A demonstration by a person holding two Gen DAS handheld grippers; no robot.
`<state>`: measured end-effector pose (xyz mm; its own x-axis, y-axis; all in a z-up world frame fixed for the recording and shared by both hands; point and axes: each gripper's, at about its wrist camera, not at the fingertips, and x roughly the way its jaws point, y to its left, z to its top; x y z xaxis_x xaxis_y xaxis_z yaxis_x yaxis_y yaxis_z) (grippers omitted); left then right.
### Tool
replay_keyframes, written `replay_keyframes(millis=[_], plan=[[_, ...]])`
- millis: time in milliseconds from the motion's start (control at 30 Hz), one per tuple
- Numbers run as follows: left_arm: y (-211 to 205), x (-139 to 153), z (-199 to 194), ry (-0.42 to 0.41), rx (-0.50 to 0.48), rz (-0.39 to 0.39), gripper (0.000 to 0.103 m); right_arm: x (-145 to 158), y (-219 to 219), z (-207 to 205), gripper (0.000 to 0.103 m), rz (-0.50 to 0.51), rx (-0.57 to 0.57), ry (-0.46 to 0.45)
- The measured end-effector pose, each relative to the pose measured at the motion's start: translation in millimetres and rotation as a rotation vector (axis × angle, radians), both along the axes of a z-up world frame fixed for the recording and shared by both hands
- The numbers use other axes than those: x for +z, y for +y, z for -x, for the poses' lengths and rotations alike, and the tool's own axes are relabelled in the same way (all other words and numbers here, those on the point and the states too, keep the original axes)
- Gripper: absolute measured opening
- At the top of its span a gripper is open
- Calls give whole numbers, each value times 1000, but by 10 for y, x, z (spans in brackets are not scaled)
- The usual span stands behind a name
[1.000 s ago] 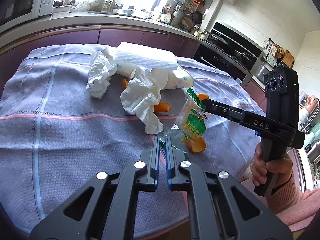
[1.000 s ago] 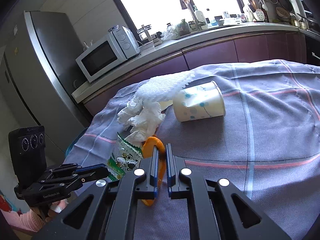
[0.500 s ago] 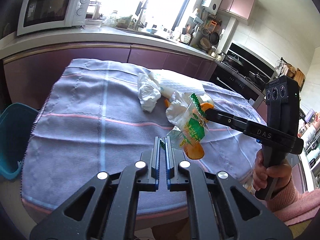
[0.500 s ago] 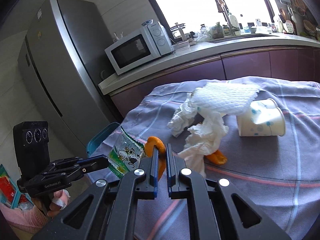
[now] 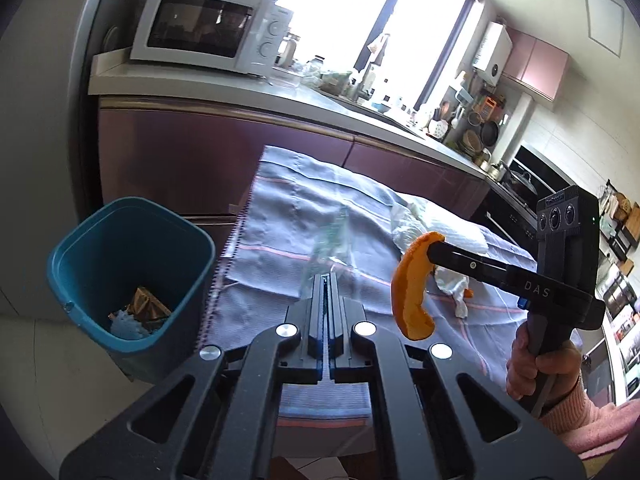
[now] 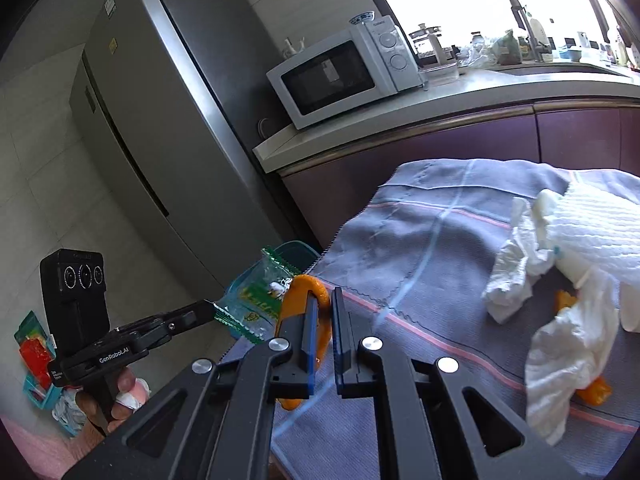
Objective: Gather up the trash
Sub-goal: 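Carry the green wrapper and orange peel to the teal bin and open both grippers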
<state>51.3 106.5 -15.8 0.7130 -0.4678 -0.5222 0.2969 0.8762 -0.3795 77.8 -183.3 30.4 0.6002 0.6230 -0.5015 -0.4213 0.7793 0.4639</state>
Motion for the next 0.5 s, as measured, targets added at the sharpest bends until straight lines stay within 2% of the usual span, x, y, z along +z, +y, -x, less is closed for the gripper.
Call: replay_keyframes(millis=[133,500], plan=[[319,-48,-54,9,53,18,1,-61,295,-191,6,-14,52,36],[770,-188,-236,32,149,30,1,-138,850,-543,6,14,119,80]])
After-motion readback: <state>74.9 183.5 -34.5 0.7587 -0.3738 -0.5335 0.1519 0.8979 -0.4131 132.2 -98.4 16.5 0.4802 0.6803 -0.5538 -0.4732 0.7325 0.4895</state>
